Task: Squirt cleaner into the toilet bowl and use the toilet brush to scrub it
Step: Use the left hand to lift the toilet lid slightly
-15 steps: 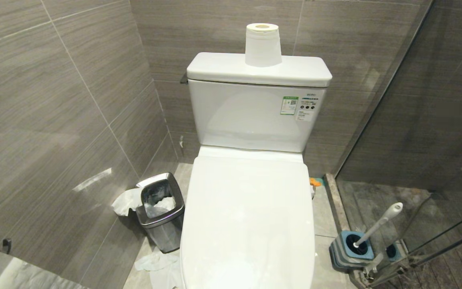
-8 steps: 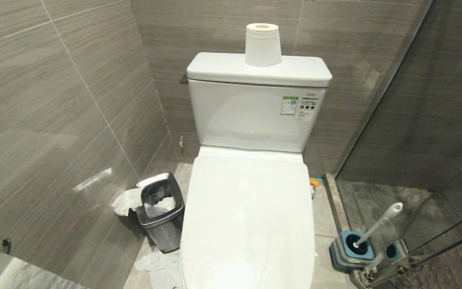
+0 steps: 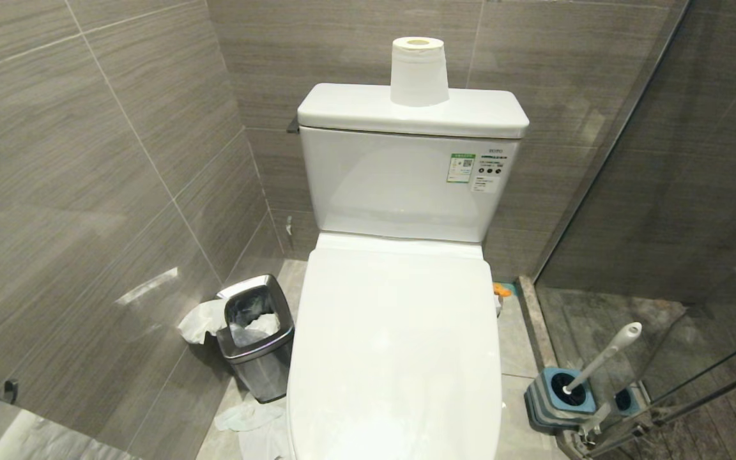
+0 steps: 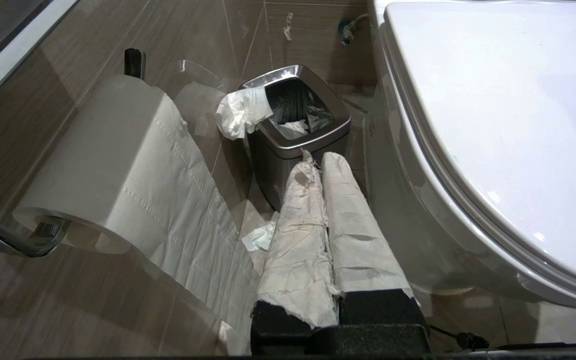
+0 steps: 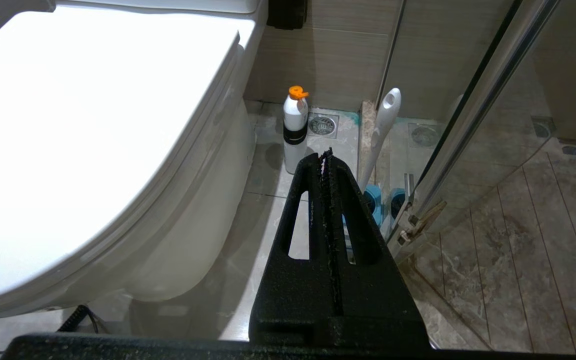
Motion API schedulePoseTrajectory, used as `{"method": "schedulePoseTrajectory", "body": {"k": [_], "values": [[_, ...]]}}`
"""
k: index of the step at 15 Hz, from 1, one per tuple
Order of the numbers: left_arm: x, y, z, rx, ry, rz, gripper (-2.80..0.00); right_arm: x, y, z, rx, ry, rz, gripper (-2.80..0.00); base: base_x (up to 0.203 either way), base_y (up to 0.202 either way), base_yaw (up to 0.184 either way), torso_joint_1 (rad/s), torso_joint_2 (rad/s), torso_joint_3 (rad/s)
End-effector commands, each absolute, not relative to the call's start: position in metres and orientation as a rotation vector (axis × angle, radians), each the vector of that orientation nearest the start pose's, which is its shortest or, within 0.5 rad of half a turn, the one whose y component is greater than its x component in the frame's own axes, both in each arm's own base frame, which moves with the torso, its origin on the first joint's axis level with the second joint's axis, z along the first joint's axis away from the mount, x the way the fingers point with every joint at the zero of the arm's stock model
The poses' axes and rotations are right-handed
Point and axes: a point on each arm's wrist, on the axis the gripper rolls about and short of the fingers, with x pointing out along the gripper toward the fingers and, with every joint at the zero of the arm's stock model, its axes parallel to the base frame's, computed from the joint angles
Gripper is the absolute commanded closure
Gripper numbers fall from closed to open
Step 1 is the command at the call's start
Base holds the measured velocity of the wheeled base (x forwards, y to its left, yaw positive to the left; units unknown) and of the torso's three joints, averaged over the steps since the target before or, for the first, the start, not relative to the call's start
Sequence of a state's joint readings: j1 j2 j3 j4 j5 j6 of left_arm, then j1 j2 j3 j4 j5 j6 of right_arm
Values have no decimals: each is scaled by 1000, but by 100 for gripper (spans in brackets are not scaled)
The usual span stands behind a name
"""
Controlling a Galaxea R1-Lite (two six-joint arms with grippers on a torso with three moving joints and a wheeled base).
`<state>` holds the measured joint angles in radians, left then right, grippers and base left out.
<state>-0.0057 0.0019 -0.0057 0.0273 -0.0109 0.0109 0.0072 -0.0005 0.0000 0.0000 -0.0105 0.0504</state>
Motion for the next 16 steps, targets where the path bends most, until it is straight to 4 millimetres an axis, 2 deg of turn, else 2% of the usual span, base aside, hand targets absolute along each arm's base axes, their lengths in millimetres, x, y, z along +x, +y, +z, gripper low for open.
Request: {"method": "schedulePoseTrajectory", "body": {"k": [1, 16], "values": [[-23, 0, 74, 11, 23, -17, 0, -23, 0, 75, 51, 0, -3, 0, 0, 0, 0, 0, 0, 0], [-23, 0, 74, 11, 23, -15, 0, -23, 0, 75, 51, 0, -3, 0, 0, 0, 0, 0, 0, 0]]}}
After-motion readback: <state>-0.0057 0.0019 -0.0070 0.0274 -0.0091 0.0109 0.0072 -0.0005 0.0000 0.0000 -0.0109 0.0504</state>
